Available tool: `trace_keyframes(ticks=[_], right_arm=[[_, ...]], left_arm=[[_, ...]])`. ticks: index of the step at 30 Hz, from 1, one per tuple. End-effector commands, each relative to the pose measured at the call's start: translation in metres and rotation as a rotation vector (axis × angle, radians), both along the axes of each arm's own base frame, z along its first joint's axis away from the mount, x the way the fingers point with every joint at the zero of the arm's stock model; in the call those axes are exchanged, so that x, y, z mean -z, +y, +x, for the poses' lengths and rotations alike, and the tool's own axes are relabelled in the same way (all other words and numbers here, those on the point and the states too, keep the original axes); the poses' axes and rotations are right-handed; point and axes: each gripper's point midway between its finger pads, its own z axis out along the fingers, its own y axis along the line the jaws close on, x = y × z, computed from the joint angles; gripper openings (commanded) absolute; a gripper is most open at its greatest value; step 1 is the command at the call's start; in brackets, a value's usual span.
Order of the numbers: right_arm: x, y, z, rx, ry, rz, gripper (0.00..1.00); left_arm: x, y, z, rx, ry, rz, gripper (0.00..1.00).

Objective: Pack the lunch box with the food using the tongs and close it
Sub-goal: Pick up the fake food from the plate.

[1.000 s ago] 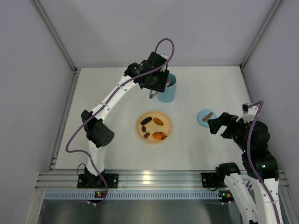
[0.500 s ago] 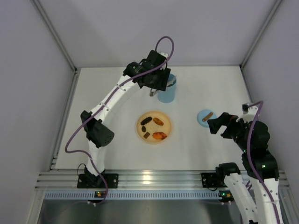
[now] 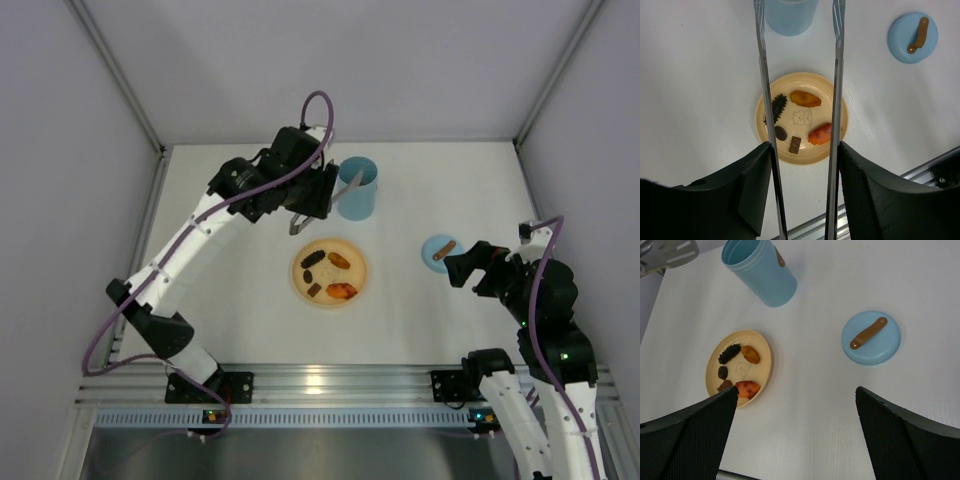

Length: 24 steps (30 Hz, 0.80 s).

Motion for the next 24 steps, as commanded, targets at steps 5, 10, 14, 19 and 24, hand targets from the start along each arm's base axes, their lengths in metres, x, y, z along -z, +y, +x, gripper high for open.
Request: trace_keyframes(ticks=[5, 10, 14, 19, 24], right_arm=[[-0.012, -0.004, -0.004, 0.012, -0.023, -0.013, 0.99], [-0.011, -0.004, -0.004, 0.013, -0.023, -0.011, 0.99], [-0.011, -0.004, -0.004, 0.01, -0.021, -0.01, 0.99], [-0.011, -0.004, -0.004, 0.011, -0.023, -0.012, 1.0], [-0.012, -0.004, -0.004, 0.009, -0.025, -0.013, 0.99]], left_arm=[[0.023, 0.011, -0.055, 0.049, 0.05, -0.029, 0.58], [0.066, 0.016, -0.073, 0.049, 0.111, -0.006, 0.59], [0.099, 0.017, -0.085, 0.053, 0.17, 0.009, 0.6], [0.122, 0.01, -0.09, 0.057, 0.205, 0.022, 0.6], [0.134, 0.005, -0.089, 0.054, 0.224, 0.026, 0.62]])
